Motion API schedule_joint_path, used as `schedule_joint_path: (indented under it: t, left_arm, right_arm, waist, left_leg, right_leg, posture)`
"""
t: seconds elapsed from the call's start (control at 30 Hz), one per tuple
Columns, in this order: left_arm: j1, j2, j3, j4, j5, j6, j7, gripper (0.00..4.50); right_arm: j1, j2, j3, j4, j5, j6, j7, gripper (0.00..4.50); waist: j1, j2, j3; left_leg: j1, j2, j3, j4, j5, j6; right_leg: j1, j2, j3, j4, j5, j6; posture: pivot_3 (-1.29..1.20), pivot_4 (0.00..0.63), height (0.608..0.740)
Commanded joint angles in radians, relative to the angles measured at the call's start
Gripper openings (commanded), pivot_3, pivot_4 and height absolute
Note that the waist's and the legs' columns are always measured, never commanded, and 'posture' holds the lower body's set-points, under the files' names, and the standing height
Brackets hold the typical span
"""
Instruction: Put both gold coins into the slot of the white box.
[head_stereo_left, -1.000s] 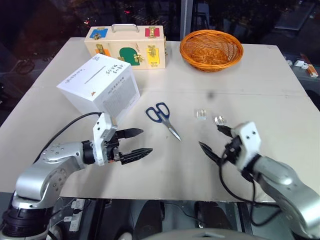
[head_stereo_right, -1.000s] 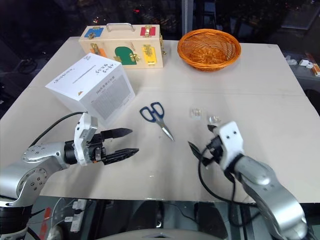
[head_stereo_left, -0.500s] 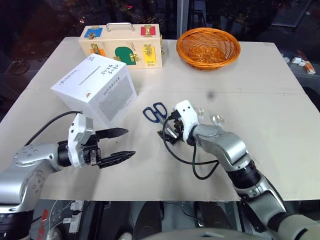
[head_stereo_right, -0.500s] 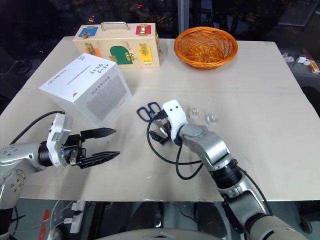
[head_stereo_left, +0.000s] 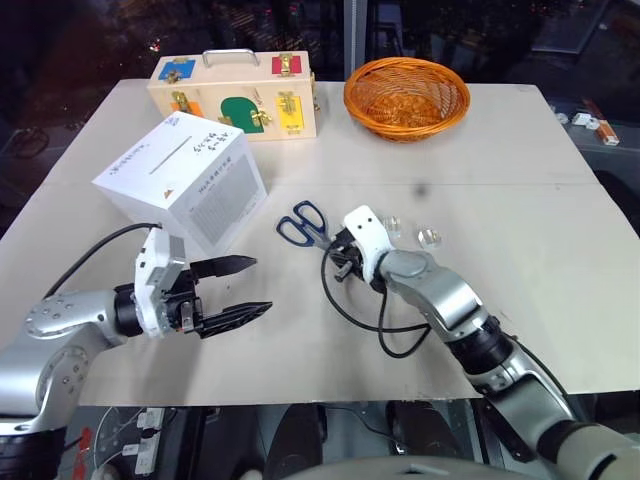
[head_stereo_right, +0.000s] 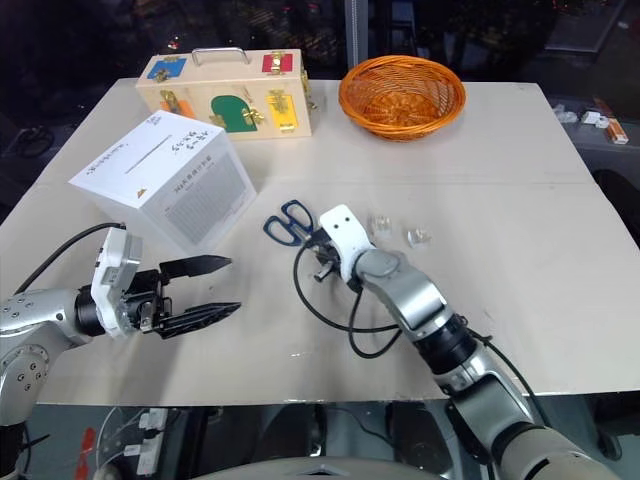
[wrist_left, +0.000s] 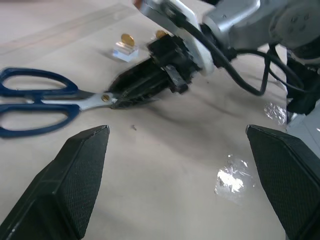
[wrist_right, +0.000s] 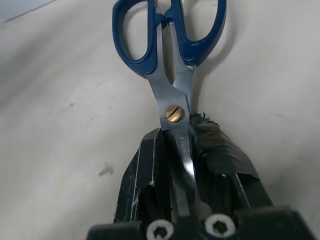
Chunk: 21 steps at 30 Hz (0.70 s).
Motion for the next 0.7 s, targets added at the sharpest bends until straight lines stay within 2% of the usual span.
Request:
schedule_joint_path:
  t: [0.03,0.17,0.3,0.37,0.47,0.53,0.6,0.7]
  left_arm:
    - [-0.015,-0.003,0.01,-0.03,-0.032,0.008,0.002,4.5]
    - [-0.042,-0.012,-0.02,-0.047,-0.051,0.022,0.003,4.5]
    - [-0.129,-0.036,-0.09,-0.059,-0.067,0.042,0.015,4.5]
    - [-0.15,-0.045,-0.111,-0.055,-0.067,0.045,0.013,4.5]
    - [-0.17,-0.068,-0.167,-0.059,-0.049,0.033,0.002,4.5]
    - [-0.192,-0.081,-0.192,-0.061,-0.052,0.039,0.001,4.5]
    - [-0.234,-0.095,-0.218,-0.051,-0.055,0.046,0.003,4.5]
    - [-0.271,-0.104,-0.247,-0.028,-0.039,0.041,-0.007,4.5]
  right_arm:
    - [0.094,-0.094,-0.093,-0.213,0.093,-0.054,0.125,0.26]
    - [0.194,-0.177,-0.347,-0.488,0.239,0.068,0.131,0.26]
    - [0.414,-0.279,-0.827,-0.8,0.424,0.311,0.129,0.26]
    - [0.491,-0.307,-0.973,-0.867,0.499,0.394,0.147,0.26]
    - [0.661,-0.328,-1.172,-0.897,0.501,0.442,0.147,0.26]
    - [0.77,-0.341,-1.205,-0.848,0.442,0.423,0.112,0.26]
    - [0.874,-0.367,-1.141,-0.722,0.346,0.348,0.083,0.26]
    - [0.911,-0.381,-1.053,-0.575,0.315,0.26,0.108,0.26]
  waist:
    - [0.009,0.0,0.001]
    - [0.017,0.002,0.002]
    - [0.044,0.003,0.003]
    - [0.045,0.004,0.003]
    - [0.04,0.006,0.003]
    - [0.04,0.006,0.003]
    - [0.042,0.005,0.002]
    - [0.038,0.005,0.001]
  left_leg:
    - [-0.001,0.0,-0.001,0.0,0.0,0.0]
    - [-0.007,-0.001,-0.002,0.0,0.0,0.0]
    - [-0.014,-0.001,-0.009,0.003,0.0,0.0]
    - [-0.015,-0.003,-0.009,0.003,0.0,0.0]
    - [-0.014,-0.004,-0.008,0.003,0.0,0.0]
    - [-0.014,-0.005,-0.007,0.003,0.0,0.0]
    - [-0.014,-0.006,-0.005,0.003,0.0,0.0]
    - [-0.013,-0.006,-0.005,0.005,0.0,0.0]
  right_leg:
    - [0.0,-0.001,-0.001,-0.001,0.0,0.0]
    - [-0.005,-0.001,-0.001,0.0,0.0,0.0]
    - [-0.008,-0.002,-0.009,-0.001,0.0,0.0]
    - [-0.008,-0.002,-0.009,-0.001,0.0,0.0]
    - [-0.007,-0.002,-0.009,-0.001,0.0,0.0]
    - [-0.007,-0.002,-0.008,-0.001,0.0,0.0]
    - [-0.006,-0.003,-0.008,-0.001,0.0,0.0]
    - [-0.005,-0.002,-0.008,0.0,0.0,0.0]
  posture:
    - [0.0,0.15,0.726]
    - [0.0,0.15,0.726]
    - [0.0,0.15,0.726]
    - [0.0,0.15,0.726]
    - [0.0,0.15,0.726]
    - [0.0,0.15,0.726]
    - [0.0,0.15,0.726]
    - [0.0,0.15,0.726]
